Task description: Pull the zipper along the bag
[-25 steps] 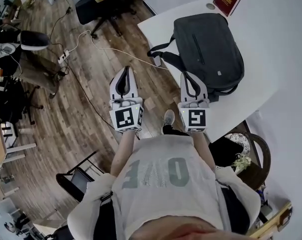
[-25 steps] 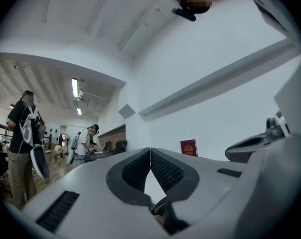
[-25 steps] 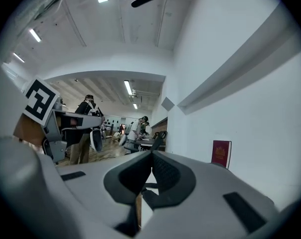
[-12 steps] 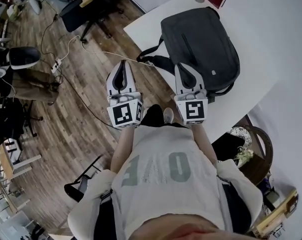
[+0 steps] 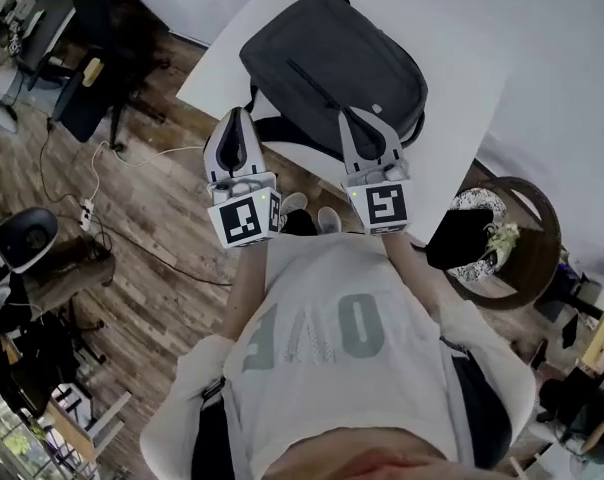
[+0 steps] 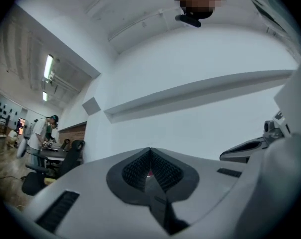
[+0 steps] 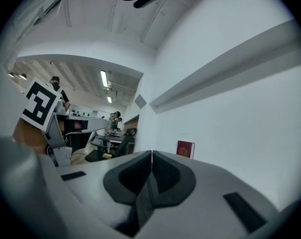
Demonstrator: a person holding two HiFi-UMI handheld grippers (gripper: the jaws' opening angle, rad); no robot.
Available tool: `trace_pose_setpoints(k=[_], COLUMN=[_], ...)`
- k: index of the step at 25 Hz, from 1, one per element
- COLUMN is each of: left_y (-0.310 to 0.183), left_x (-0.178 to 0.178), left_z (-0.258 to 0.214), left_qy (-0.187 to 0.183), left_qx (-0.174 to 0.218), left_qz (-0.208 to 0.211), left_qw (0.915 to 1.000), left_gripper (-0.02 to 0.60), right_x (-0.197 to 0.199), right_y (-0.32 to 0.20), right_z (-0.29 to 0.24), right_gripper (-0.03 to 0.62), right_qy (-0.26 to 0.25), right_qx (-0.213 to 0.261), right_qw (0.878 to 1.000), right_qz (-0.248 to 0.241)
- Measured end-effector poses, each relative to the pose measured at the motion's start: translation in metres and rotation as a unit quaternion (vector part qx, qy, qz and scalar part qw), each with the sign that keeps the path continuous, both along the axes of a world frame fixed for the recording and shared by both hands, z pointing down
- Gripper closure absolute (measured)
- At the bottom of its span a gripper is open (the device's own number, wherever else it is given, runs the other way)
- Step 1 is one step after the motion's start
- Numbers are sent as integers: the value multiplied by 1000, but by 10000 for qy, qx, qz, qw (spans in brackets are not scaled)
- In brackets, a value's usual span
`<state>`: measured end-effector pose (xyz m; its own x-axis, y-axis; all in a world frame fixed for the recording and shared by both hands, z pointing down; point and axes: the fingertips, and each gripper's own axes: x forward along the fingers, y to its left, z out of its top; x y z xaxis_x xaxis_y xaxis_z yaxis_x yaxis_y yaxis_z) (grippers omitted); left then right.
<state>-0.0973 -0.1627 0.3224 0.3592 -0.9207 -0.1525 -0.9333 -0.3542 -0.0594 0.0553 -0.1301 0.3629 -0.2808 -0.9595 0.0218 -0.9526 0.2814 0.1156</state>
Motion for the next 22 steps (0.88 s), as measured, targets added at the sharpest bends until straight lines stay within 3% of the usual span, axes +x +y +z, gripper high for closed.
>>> trace_pose_setpoints(k=[4, 11, 15, 22], left_y=[-12, -25, -20, -15], left_x=[39, 78, 90, 94], left_z=[-5, -3, -5, -11], left_qy=[17, -12, -67, -81], left_qx=[119, 166, 223, 317], left_qz=[840, 1749, 2107, 2338], left_qw=[9964, 9844, 9773, 9717], left_gripper=[555, 555, 555, 555], right_x=[29, 66, 72, 73], right_y=[14, 39, 54, 64], right_z=[-5, -13, -15, -17], right_gripper=[566, 566, 565, 565], right_qy=[64, -53, -124, -413], right_qx=[58, 231, 236, 274], right_qw=[9965, 9814, 9736, 9704], right_qz=[832, 1903, 2269, 2364])
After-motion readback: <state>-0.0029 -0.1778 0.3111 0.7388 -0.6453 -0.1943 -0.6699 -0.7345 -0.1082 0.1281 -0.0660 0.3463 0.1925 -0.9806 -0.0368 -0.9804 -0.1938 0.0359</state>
